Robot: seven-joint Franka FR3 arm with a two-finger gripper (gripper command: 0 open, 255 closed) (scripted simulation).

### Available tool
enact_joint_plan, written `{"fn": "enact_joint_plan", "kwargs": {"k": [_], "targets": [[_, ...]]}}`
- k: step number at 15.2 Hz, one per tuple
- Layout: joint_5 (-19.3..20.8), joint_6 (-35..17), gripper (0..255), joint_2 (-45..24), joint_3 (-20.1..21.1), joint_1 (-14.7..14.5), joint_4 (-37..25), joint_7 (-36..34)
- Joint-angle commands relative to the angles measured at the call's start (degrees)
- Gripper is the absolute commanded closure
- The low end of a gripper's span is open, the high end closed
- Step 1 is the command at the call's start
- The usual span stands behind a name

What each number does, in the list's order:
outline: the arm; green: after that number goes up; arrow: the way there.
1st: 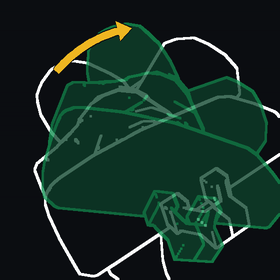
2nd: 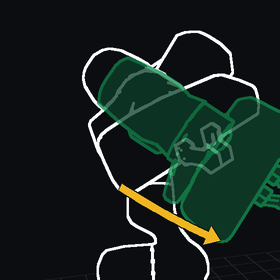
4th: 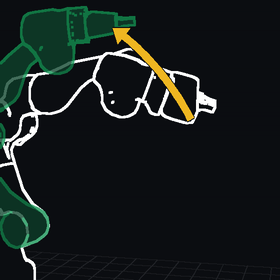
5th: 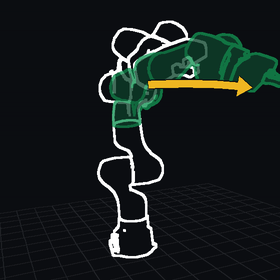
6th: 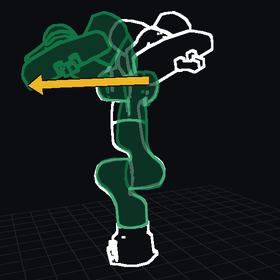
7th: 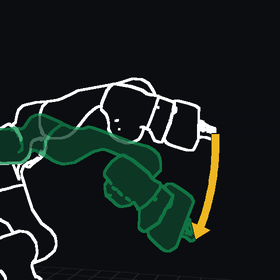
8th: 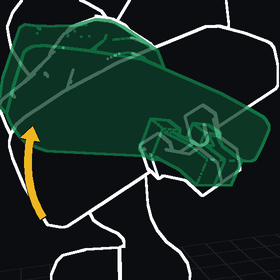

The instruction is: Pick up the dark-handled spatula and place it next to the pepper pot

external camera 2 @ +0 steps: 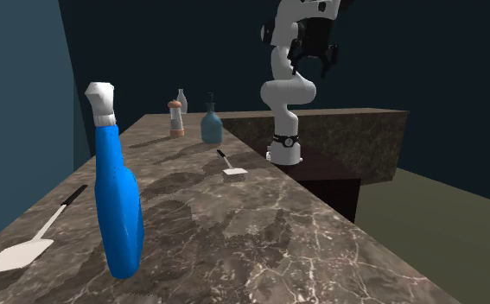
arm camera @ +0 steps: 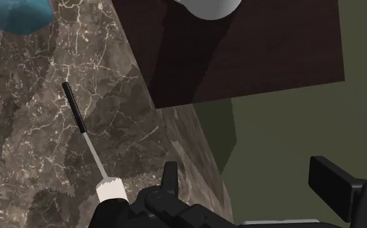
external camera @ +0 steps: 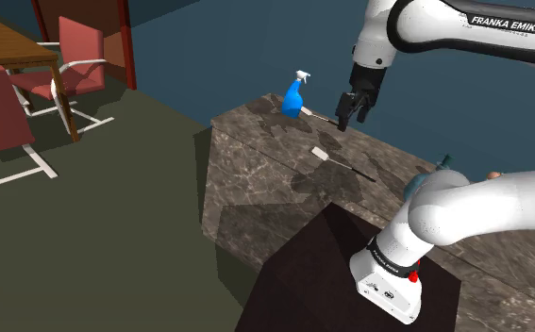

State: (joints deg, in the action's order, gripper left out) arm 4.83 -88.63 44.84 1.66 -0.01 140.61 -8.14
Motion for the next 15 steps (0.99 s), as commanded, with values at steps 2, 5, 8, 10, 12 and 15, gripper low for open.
{"fn": "enact_joint_plan", "kwargs": {"k": [2,5,8,10,12,15], "targets": [[0.9,-1.2,0,0.5,-1.3,0.3,1.5,1.7],[3.7,-5.1,0,1.3,-5.4,1.2,5.3,6.8],[6.7,-9.4,0,1.0,-9.7,2.4,8.5,11.9],[8.7,-12.4,0,0.2,-12.7,3.3,10.1,15.4],[10.6,-15.7,0,-1.2,-15.7,4.1,11.3,18.7],[13.3,-20.9,0,-4.4,-20.5,5.2,12.4,23.8]]}}
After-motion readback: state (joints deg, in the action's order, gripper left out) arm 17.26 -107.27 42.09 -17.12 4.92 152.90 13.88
